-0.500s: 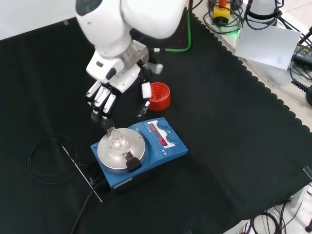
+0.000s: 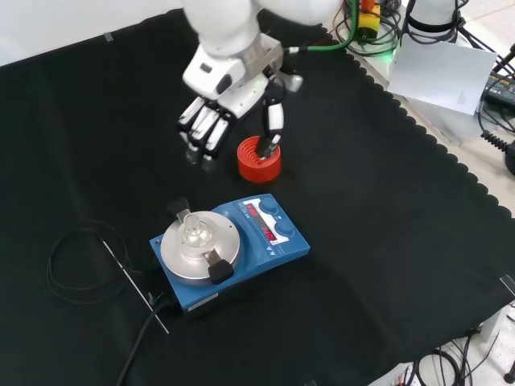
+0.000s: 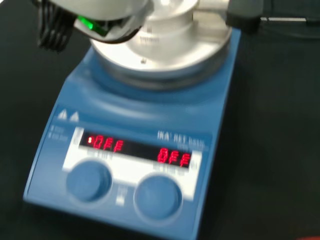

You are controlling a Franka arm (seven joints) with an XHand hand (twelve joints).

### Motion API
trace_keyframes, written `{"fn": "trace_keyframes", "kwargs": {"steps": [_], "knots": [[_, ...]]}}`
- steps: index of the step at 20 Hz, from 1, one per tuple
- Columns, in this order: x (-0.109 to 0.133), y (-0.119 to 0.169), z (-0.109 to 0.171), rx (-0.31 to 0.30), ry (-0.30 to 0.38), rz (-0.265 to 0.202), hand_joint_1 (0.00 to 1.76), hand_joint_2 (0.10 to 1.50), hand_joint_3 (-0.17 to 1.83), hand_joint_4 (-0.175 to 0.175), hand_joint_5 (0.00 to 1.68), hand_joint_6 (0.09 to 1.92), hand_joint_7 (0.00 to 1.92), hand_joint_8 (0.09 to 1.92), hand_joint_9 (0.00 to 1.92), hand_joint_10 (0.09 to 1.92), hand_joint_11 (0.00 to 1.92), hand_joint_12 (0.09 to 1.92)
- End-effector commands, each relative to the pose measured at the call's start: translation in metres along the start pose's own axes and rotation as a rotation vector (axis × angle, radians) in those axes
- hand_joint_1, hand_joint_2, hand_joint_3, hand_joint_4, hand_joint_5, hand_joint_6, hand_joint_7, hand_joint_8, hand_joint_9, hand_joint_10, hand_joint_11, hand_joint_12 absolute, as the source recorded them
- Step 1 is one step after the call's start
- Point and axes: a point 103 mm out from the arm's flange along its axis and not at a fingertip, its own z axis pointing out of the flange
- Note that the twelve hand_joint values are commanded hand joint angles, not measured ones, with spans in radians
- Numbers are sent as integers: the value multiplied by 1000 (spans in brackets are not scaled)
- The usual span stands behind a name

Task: Turn on the heater.

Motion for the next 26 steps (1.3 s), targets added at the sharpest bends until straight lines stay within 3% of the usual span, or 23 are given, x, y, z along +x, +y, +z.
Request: {"fn": "trace_keyframes", "kwargs": {"steps": [1,8,11,15,17,20,23,26], "knots": [[5,-73,15,-13,-6,22,933,640,625,-41,427,320,205,700,470,711,170,1407],[7,-105,50,76,-2,9,1033,646,746,-38,464,374,478,735,727,645,387,1341],[23,-106,62,91,2,1,1048,650,765,-36,473,419,586,755,797,633,432,1325],[40,-106,71,118,-2,-24,1081,674,789,-37,493,552,886,854,986,636,554,1283],[49,-105,76,138,-17,-36,1103,694,796,-43,501,615,1026,930,1092,712,672,1241],[61,-102,83,174,-37,-55,1338,631,888,-69,510,718,1090,1105,1210,858,914,1094],[72,-97,88,196,-51,-68,1242,717,833,-82,466,804,1264,1283,1340,1072,1143,944],[80,-90,91,222,-58,-79,1293,771,808,-85,422,843,1339,1472,1403,1272,1131,1021]]}}
